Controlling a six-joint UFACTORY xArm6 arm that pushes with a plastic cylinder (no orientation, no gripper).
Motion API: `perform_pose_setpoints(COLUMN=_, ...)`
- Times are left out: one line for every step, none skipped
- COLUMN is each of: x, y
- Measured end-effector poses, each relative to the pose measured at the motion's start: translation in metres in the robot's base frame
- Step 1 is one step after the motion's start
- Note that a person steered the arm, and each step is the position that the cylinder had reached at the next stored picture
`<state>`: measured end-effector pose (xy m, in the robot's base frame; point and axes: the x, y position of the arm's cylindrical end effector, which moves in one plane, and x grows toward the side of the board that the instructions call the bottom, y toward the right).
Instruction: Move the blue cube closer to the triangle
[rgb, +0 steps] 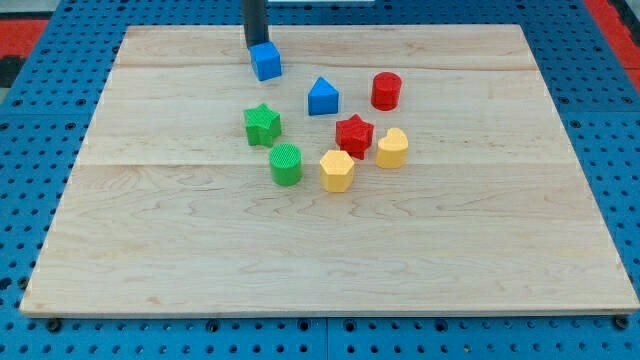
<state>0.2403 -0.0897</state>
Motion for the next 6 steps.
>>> perform_pose_setpoints(x=0.010, y=-0.027)
perform_pose_setpoints(x=0.027, y=-0.055)
perform_pose_setpoints(x=0.033, y=-0.009)
perform_pose_setpoints(x=0.031, y=0.069)
perform_pose_setpoints(x=0.025, y=0.068)
perform_pose_setpoints(x=-0.016, y=0.068)
